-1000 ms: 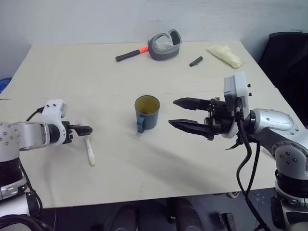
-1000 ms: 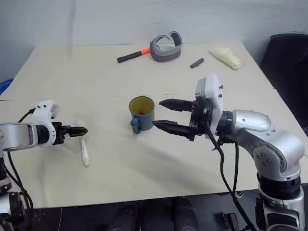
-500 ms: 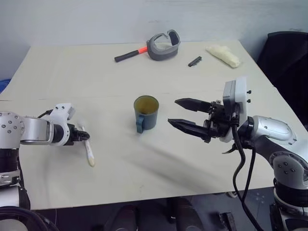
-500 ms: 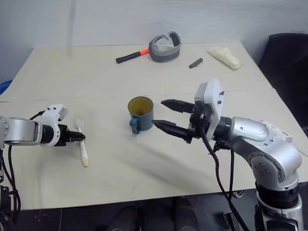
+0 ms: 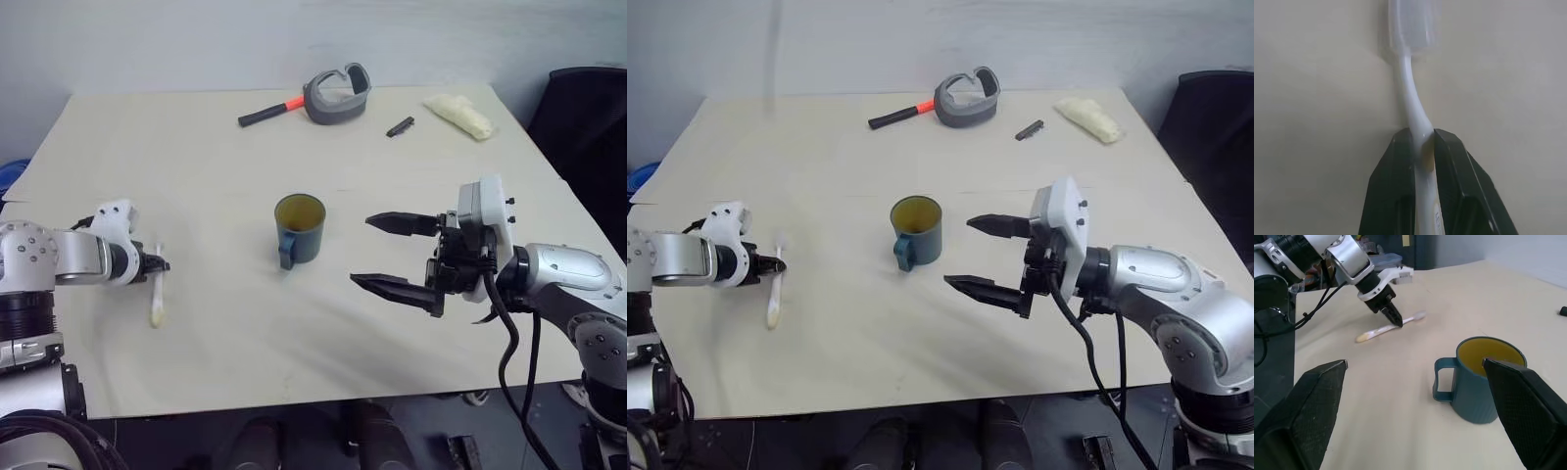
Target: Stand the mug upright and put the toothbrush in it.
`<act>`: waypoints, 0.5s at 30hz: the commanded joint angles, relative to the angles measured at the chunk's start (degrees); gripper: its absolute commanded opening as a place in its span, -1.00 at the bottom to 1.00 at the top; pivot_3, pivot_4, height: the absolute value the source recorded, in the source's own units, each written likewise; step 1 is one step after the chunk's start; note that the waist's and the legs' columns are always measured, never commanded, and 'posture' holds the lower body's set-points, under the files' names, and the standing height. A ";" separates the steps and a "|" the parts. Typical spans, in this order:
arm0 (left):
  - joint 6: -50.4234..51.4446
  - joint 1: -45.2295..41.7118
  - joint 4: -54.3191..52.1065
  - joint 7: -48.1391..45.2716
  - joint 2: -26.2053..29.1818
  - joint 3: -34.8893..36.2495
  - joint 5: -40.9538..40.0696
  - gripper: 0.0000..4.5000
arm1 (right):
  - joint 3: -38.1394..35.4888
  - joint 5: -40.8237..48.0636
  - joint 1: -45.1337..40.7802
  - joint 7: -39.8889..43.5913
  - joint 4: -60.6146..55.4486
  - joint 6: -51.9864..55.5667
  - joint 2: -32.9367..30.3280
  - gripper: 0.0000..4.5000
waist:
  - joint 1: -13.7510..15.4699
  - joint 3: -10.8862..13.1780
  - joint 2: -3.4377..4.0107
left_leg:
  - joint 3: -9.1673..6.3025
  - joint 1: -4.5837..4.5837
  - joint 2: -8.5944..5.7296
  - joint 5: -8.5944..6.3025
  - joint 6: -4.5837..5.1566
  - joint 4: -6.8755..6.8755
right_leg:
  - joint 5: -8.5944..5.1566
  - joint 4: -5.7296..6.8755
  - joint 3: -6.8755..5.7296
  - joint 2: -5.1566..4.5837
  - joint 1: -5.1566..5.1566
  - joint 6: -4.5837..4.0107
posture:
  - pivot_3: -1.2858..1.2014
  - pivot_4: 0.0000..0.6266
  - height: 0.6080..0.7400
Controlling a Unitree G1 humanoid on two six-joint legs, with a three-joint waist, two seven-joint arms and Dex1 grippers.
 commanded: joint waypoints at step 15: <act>-37.56 -18.64 -4.98 -45.17 -16.70 -5.89 5.79 -0.85 | -1.99 1.34 -6.09 -0.53 4.49 1.72 -3.01 0.99 | 1.15 0.00 0.00 | 0.64 -0.77 -0.03 -0.18 0.37 0.16 | 0.07 -0.32 -1.09 -0.33 -0.31 0.14 | 0.03 -0.52 1.00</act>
